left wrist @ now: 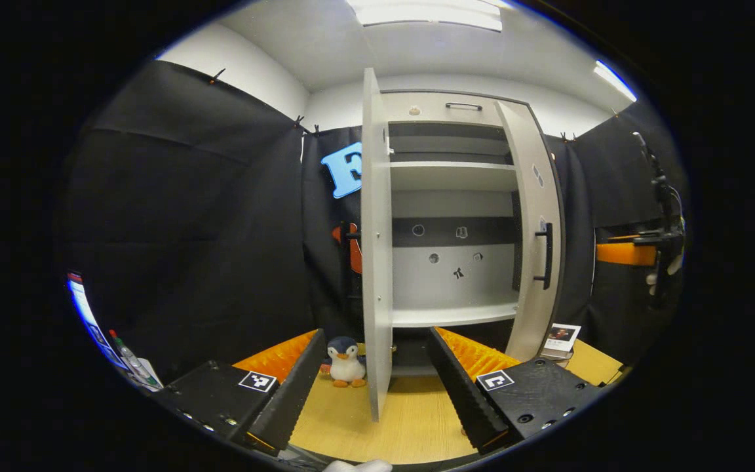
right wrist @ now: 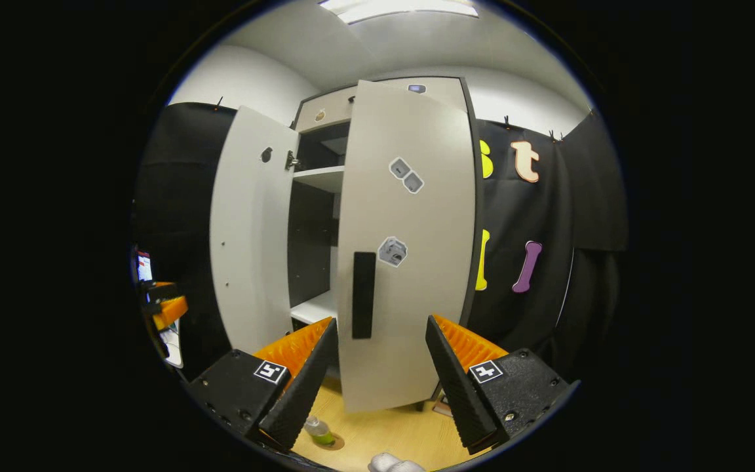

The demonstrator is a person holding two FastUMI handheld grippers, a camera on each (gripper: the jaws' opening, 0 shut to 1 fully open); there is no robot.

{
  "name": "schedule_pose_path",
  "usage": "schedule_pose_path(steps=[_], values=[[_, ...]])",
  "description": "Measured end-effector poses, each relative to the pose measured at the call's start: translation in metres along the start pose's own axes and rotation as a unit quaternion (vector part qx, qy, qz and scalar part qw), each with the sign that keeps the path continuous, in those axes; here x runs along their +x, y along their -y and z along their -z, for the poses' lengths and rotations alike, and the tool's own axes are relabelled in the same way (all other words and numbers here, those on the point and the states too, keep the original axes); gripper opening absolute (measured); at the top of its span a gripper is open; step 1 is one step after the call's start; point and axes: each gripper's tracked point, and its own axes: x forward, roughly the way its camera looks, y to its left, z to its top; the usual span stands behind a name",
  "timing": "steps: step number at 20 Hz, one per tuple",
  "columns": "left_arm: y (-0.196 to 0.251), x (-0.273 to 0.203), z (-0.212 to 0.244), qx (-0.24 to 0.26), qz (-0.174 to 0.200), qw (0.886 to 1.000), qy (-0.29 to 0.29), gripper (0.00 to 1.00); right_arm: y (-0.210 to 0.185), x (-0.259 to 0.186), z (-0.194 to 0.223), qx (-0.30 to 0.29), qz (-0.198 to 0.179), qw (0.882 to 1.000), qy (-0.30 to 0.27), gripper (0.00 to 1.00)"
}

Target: Grasp the bottle in the cabinet with the left hand and place it on the coaster, then close the right door with the right hand and the left door with the left hand.

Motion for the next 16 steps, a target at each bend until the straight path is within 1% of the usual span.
schedule_pose_path(steps=[2, 3, 4, 7, 9, 10, 15, 16], values=[[-0.024, 0.020, -0.005, 0.001, -0.012, 1.000, 0.005, 0.93, -0.005, -0.021, 0.008, -0.004, 0.007, 1.000, -0.007, 0.83], [-0.035, 0.030, -0.009, 0.003, -0.018, 1.000, 0.010, 0.93, -0.007, -0.029, 0.012, -0.005, 0.011, 1.000, -0.011, 0.83], [-0.046, 0.041, -0.011, 0.004, -0.025, 1.000, 0.013, 0.95, -0.009, -0.038, 0.015, -0.004, 0.016, 1.000, -0.013, 0.83], [-0.081, 0.072, -0.014, 0.009, -0.054, 0.998, 0.009, 0.95, -0.011, -0.060, 0.029, 0.002, 0.030, 0.999, -0.029, 0.83], [-0.105, 0.091, -0.015, 0.018, -0.074, 0.997, 0.005, 0.95, -0.009, -0.072, 0.039, 0.006, 0.045, 0.998, -0.042, 0.83], [-0.113, 0.101, -0.017, 0.017, -0.079, 0.997, 0.005, 0.95, -0.005, -0.077, 0.044, 0.008, 0.054, 0.997, -0.049, 0.83], [-0.125, 0.134, -0.026, 0.022, -0.075, 0.997, 0.015, 0.96, 0.002, -0.100, 0.051, 0.016, 0.094, 0.994, -0.060, 0.83], [-0.121, 0.139, -0.027, 0.022, -0.067, 0.997, 0.013, 0.96, 0.001, -0.102, 0.053, 0.020, 0.097, 0.993, -0.061, 0.83]])
